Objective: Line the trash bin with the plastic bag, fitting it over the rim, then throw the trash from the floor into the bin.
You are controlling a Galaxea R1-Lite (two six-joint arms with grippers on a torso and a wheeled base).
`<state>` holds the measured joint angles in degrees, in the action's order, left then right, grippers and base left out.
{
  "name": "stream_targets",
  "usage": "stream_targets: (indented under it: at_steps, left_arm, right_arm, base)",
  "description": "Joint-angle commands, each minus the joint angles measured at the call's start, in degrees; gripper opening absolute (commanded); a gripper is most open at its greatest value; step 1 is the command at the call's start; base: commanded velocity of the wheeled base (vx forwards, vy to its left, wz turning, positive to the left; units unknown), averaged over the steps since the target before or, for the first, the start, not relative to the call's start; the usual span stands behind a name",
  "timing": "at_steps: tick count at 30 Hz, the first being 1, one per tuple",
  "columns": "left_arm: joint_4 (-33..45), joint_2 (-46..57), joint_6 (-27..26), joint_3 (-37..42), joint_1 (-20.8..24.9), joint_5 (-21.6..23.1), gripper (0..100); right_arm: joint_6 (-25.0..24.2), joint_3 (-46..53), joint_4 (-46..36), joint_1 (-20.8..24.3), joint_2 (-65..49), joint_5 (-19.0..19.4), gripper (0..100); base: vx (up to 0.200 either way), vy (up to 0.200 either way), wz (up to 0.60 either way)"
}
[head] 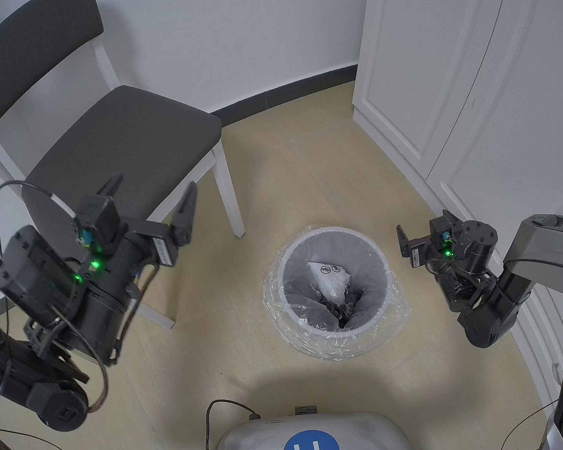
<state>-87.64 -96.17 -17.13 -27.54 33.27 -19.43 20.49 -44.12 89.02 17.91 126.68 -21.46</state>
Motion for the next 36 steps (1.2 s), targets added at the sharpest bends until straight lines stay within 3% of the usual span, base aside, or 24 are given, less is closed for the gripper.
stream_targets:
  at_steps: [1,5,13,16,18,27,36]
  left_arm:
    - [0.0,-13.0,5.0,-0.2,6.0,0.1,100]
    - [-0.1,-22.4,5.9,-1.3,6.0,0.2,100]
    - [0.0,-30.8,8.3,-4.9,5.2,0.5,100]
    - [0.0,-35.3,9.1,-8.2,4.6,0.7,100]
    - [-0.1,-40.1,11.3,-14.8,4.4,-0.3,100]
    - [0.0,-46.2,12.3,-23.4,0.2,-1.7,100]
    - [0.8,-50.3,12.3,-27.3,-2.5,-1.7,100]
  right_arm:
    - [0.1,-0.9,-2.1,-5.1,-1.5,2.1,100]
    - [-0.1,-3.0,-4.0,-7.4,-0.6,2.5,100]
    - [-0.3,-4.1,-6.0,-9.0,-0.3,2.7,100]
    - [-0.4,-5.2,-6.6,-9.5,0.9,2.8,100]
    - [-0.4,-7.3,-6.6,-10.0,2.9,2.7,100]
    - [-4.0,-11.7,-10.1,-11.1,4.7,2.7,100]
    - [-4.5,-12.3,-10.8,-11.3,4.8,2.7,100]
  base:
    - [0.000,0.000,0.00]
    - [0.000,0.000,0.00]
    - [0.000,0.000,0.00]
    - [0.000,0.000,0.00]
    - [0.000,0.000,0.00]
    - [0.000,0.000,0.00]
    - [0.000,0.000,0.00]
